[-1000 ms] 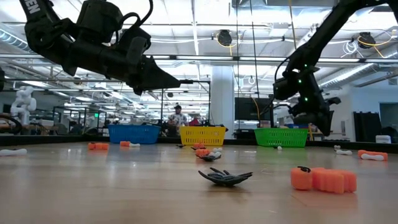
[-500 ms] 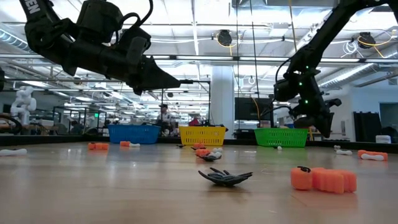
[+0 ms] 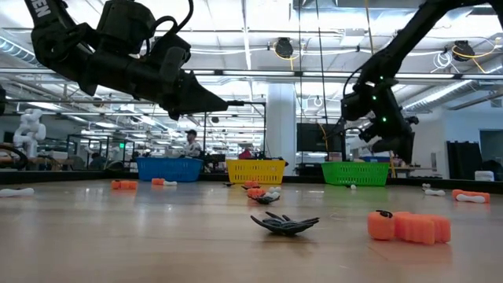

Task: Sort Halloween decoration
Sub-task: Put the white bone toy into the green bin

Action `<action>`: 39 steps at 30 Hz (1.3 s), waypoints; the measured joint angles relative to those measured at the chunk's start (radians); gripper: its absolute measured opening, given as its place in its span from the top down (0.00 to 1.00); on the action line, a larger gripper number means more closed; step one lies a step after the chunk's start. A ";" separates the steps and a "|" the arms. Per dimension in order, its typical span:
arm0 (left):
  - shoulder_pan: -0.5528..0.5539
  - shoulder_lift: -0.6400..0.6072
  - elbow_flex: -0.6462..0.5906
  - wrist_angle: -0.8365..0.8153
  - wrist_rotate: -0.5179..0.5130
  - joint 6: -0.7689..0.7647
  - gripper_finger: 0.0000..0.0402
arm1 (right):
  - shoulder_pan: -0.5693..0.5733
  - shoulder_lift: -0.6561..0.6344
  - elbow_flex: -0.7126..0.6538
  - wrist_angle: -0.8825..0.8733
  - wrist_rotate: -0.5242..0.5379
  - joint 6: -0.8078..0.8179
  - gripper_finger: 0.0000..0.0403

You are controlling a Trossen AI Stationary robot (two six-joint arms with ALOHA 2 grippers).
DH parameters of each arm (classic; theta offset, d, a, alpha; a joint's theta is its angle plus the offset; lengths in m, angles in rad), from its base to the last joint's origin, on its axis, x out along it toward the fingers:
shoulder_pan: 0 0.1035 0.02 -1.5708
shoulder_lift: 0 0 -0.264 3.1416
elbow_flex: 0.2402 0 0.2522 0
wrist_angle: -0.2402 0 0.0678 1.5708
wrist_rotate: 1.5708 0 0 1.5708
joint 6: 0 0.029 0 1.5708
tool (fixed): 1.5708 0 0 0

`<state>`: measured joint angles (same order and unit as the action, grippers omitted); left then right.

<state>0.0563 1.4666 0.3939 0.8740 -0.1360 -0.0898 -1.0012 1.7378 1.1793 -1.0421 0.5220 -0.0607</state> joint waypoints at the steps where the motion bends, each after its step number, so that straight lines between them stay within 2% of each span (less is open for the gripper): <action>1: 0.000 0.000 0.000 0.000 0.000 0.001 1.00 | 0.013 0.000 0.010 -0.031 0.029 -0.005 1.00; 3: 0.000 0.000 0.000 0.000 0.000 0.001 1.00 | 0.039 -0.001 0.017 -0.098 0.077 -0.004 1.00; 8: 0.000 0.000 0.000 0.000 0.000 0.001 1.00 | 0.133 -0.001 -0.028 -0.228 0.082 0.043 1.00; 12: 0.000 0.000 0.000 0.000 0.000 0.001 1.00 | 0.204 -0.030 -0.117 -0.198 0.080 0.042 1.00; 17: 0.000 0.000 0.000 0.000 0.000 0.001 1.00 | 0.220 -0.102 -0.270 -0.048 0.103 -0.029 1.00; 25: 0.000 0.000 0.000 0.000 -0.001 0.001 1.00 | 0.220 -0.213 -0.506 0.342 0.256 -0.337 1.00; 29: 0.000 0.000 0.000 0.000 -0.011 0.001 1.00 | 0.219 -0.225 -0.534 0.460 0.302 -0.404 1.00; 34: 0.000 0.000 0.000 0.000 -0.013 0.001 1.00 | 0.219 -0.222 -0.534 0.544 0.288 -0.415 1.00; 39: 0.000 0.000 0.000 0.000 -0.013 0.001 1.00 | 0.207 -0.218 -0.534 0.560 0.287 -0.331 1.00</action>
<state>0.0563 1.4666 0.3935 0.8738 -0.1487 -0.0893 -0.7940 1.5199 0.6456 -0.4819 0.8094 -0.3913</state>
